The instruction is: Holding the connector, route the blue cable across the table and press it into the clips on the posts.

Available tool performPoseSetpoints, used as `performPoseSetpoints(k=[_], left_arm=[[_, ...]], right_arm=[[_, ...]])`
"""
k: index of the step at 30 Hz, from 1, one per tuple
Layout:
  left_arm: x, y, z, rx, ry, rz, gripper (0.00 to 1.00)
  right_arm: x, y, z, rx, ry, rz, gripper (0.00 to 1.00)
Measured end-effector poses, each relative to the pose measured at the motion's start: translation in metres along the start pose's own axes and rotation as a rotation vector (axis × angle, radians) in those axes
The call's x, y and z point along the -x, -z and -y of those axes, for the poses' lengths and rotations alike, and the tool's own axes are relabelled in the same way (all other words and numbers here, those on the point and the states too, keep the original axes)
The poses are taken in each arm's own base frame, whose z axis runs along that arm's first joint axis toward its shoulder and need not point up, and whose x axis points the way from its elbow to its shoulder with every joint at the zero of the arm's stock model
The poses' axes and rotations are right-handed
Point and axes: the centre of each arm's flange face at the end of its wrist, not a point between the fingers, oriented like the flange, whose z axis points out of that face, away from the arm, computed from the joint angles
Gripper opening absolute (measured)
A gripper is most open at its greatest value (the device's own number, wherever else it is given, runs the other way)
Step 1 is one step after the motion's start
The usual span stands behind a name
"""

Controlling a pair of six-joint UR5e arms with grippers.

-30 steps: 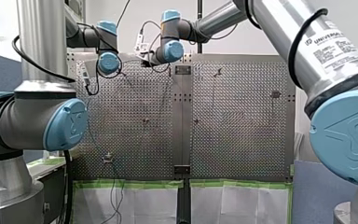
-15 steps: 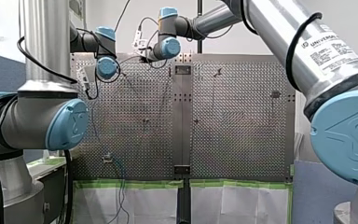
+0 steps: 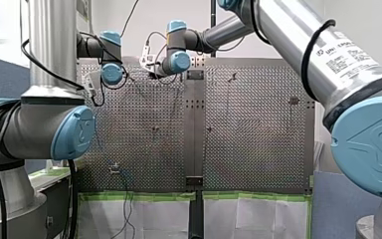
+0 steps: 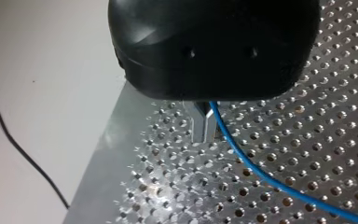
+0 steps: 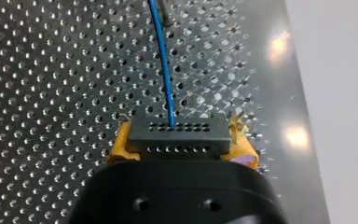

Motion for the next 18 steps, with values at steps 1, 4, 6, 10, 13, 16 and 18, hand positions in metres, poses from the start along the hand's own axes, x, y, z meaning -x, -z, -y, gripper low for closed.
performPoseSetpoints(k=[1,4,6,10,13,16,18], left_arm=[[-0.002,-0.002,-0.001,0.000,-0.001,-0.003,0.00],[-0.006,-0.010,-0.004,0.005,-0.002,-0.003,0.00],[-0.005,-0.015,-0.006,0.007,0.000,0.007,0.00],[0.000,-0.023,-0.008,0.005,0.013,0.035,0.00],[0.003,-0.028,-0.009,-0.007,0.023,0.044,0.00],[0.004,-0.032,-0.011,-0.019,0.032,0.052,0.00],[0.003,-0.036,-0.012,-0.027,0.037,0.052,0.00]], right_arm=[[0.001,-0.001,-0.001,0.001,0.000,0.000,0.00],[0.002,-0.002,-0.003,0.000,0.001,0.000,0.00],[0.002,-0.003,-0.004,-0.003,0.002,-0.001,0.00],[0.003,-0.003,-0.006,-0.007,0.004,-0.001,0.00],[0.002,-0.004,-0.007,-0.011,0.005,-0.003,0.00],[0.000,-0.005,-0.007,-0.014,0.005,-0.008,0.00],[-0.003,-0.006,-0.007,-0.015,0.005,-0.013,0.00]])
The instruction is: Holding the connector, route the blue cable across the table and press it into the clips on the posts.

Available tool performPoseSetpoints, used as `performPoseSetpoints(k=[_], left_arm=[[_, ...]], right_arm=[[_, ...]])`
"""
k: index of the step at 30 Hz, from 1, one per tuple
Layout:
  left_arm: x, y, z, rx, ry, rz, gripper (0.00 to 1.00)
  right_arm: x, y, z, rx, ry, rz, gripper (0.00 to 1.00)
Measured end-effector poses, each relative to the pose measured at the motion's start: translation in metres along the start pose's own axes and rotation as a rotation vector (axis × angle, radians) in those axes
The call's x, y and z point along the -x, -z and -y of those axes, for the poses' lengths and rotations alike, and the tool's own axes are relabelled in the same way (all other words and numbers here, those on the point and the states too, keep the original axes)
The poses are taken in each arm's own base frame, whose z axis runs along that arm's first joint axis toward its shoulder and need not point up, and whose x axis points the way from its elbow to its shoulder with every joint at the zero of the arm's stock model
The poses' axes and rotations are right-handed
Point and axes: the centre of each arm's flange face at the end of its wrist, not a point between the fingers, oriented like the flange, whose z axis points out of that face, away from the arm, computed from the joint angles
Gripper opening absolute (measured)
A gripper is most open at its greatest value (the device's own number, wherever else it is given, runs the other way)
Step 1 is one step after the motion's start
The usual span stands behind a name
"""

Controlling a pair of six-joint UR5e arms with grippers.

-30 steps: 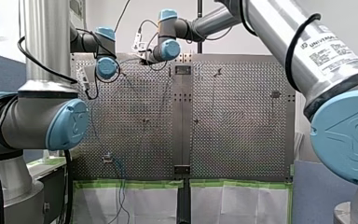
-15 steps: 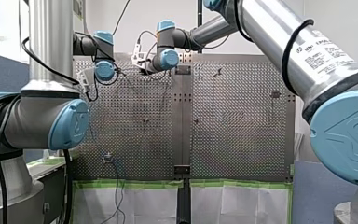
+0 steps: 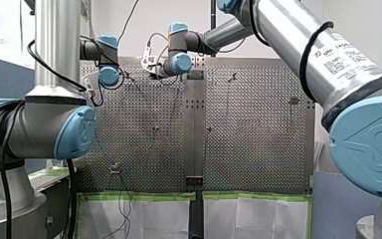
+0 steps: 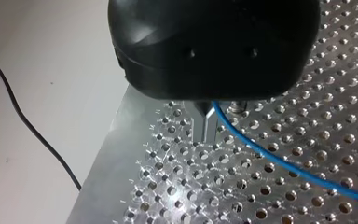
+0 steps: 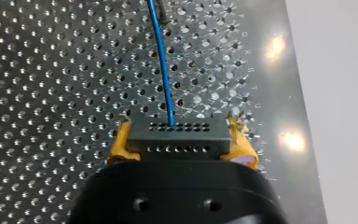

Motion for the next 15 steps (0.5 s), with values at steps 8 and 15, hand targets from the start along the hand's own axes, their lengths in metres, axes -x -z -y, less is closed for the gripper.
performPoseSetpoints(k=[8,15], left_arm=[[-0.005,-0.024,-0.005,-0.025,0.029,0.015,0.00],[-0.013,-0.048,-0.005,-0.054,0.047,-0.001,0.00]], right_arm=[[-0.011,-0.004,-0.003,0.001,0.001,-0.023,0.00],[-0.009,-0.006,-0.011,0.014,0.001,-0.022,0.00]])
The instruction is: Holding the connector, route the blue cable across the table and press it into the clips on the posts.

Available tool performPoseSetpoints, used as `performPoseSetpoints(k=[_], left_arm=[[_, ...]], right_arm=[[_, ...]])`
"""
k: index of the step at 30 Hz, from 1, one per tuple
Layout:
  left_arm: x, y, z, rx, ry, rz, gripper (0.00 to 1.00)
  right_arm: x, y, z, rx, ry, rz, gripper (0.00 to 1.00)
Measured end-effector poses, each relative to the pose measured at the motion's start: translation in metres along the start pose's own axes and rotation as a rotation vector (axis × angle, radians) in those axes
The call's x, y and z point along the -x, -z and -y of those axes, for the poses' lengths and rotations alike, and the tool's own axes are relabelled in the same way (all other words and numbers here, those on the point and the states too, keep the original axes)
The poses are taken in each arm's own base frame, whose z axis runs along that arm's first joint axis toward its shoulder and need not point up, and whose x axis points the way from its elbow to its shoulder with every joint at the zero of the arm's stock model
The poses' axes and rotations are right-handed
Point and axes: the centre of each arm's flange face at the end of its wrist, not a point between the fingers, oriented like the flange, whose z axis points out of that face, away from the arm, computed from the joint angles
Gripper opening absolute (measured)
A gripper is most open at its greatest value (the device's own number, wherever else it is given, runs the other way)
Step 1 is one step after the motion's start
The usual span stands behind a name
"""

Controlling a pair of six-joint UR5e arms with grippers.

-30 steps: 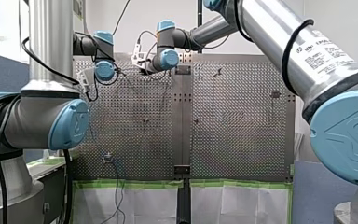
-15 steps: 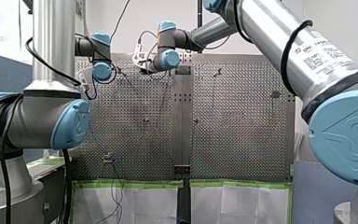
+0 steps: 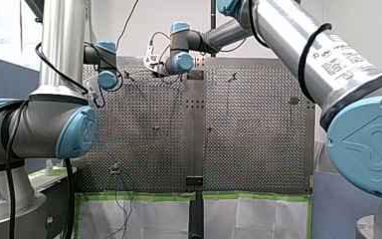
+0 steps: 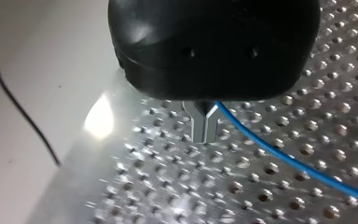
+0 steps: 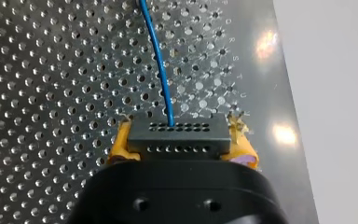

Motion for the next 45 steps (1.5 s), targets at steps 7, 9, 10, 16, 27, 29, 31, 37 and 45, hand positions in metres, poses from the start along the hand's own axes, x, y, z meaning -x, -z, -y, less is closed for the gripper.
performPoseSetpoints(k=[7,9,10,16,27,29,31,37,45], left_arm=[[-0.021,-0.010,-0.010,0.000,-0.002,-0.027,0.00],[-0.021,-0.012,-0.012,0.001,0.000,-0.028,0.00],[-0.021,-0.012,-0.013,0.002,0.000,-0.027,0.00],[-0.021,-0.012,-0.017,0.009,0.001,-0.039,0.57],[-0.029,0.002,-0.020,0.085,-0.011,-0.118,1.00],[-0.028,0.006,-0.020,0.096,-0.011,-0.132,1.00],[-0.027,0.010,-0.019,0.102,-0.011,-0.144,1.00],[-0.022,0.034,-0.014,0.105,0.001,-0.181,1.00],[-0.012,0.059,-0.004,0.045,0.071,-0.159,1.00]], right_arm=[[0.000,-0.001,-0.008,0.013,0.003,0.000,0.00],[0.000,-0.002,-0.009,0.014,0.003,0.000,0.00],[0.001,-0.002,-0.009,0.014,0.003,0.001,0.00],[0.001,-0.002,-0.011,0.017,0.005,0.001,0.00],[0.002,-0.003,-0.014,0.021,0.009,0.004,0.00],[0.002,-0.003,-0.015,0.026,0.011,0.004,0.00],[0.002,-0.002,-0.016,0.032,0.014,0.004,0.00],[0.002,-0.002,-0.016,0.041,0.022,0.004,0.00],[0.002,-0.001,-0.015,0.062,0.037,0.003,0.00]])
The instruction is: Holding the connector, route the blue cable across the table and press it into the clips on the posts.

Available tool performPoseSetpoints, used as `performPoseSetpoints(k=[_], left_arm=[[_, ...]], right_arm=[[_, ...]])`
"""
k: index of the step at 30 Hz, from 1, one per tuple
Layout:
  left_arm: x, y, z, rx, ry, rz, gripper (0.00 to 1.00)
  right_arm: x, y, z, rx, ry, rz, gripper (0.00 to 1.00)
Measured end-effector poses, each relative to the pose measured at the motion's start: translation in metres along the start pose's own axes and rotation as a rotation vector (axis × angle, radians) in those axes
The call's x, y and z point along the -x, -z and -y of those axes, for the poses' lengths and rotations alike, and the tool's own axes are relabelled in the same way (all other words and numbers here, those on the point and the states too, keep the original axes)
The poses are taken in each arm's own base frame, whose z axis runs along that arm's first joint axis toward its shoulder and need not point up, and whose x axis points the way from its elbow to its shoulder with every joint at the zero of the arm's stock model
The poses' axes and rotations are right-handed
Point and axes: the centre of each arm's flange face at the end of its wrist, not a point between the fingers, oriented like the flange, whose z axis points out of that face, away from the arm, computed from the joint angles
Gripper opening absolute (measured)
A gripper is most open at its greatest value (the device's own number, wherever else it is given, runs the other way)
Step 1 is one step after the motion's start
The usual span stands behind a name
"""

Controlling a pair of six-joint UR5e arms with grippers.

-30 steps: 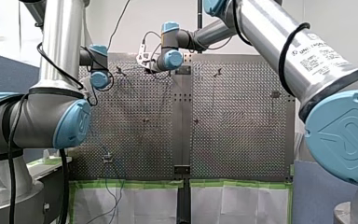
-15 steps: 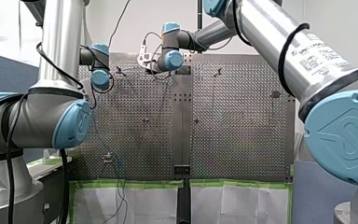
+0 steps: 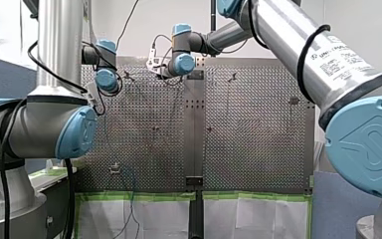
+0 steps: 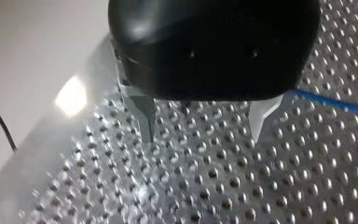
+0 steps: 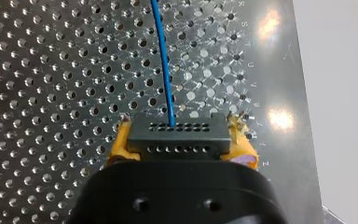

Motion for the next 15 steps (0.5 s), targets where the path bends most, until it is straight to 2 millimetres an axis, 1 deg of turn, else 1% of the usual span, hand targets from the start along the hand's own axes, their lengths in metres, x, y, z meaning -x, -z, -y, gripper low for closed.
performPoseSetpoints(k=[11,15], left_arm=[[-0.003,0.047,-0.001,0.010,-0.008,-0.062,1.00],[0.001,0.062,0.006,-0.009,-0.029,-0.066,1.00]], right_arm=[[0.000,0.001,0.002,0.014,0.008,0.003,0.00],[-0.001,0.001,0.002,0.016,0.008,0.003,0.00]])
